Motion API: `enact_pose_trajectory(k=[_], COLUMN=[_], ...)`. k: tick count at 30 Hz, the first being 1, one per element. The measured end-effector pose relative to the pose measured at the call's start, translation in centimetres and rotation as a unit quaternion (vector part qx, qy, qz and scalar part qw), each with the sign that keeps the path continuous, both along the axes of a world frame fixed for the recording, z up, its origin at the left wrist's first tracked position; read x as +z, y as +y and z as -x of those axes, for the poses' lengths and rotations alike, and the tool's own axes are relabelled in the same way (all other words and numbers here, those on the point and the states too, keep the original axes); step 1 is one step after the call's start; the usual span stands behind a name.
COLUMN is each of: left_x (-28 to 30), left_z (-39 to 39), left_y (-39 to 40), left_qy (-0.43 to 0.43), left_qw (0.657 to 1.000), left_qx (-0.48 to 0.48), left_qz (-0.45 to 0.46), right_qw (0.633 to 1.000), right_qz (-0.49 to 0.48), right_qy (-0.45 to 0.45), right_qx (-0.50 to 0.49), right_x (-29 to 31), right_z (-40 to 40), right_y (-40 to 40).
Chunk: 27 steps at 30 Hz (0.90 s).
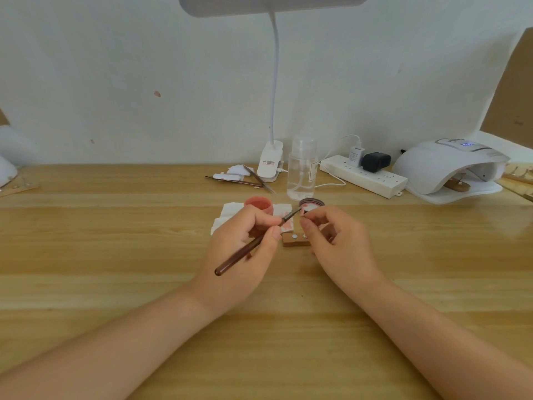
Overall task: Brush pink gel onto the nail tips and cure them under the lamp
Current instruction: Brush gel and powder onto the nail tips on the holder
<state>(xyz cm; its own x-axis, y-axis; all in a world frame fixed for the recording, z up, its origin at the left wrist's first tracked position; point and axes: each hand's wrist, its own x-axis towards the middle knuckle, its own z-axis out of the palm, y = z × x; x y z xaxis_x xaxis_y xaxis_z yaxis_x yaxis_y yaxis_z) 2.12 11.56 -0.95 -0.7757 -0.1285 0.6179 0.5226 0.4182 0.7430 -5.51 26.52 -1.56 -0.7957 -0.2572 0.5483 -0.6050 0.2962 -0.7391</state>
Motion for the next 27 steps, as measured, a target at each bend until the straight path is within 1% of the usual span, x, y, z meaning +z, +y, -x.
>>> enact_pose_trajectory(k=[3,9,14,19,23,27], left_x=[0.22,0.33,0.41,-0.03,0.15,0.29], left_z=[-0.20,-0.42,-0.25,0.11,-0.14,-0.29], left_y=[0.17,-0.27,-0.28,-0.08,-0.26,-0.50], left_qy=[0.021,0.039,0.055,0.018,0.043,0.065], left_qw=[0.999,0.998,0.998,1.000,0.998,0.998], left_qx=[0.013,0.016,0.021,-0.004,-0.001,0.007], left_qz=[0.026,0.038,0.017,-0.003,0.038,0.025], right_qw=[1.000,1.000,1.000,1.000,1.000,1.000], right_qz=[-0.005,0.000,0.001,0.006,0.007,0.020], right_qy=[0.000,-0.003,-0.002,0.002,0.000,-0.008], right_qx=[-0.002,-0.001,-0.003,-0.002,0.002,0.007], right_x=[-0.05,-0.18,-0.27,-0.28,-0.43,-0.58], right_z=[0.02,0.14,0.23,0.22,0.33,0.41], right_y=[0.02,-0.03,0.04,0.02,0.01,0.00])
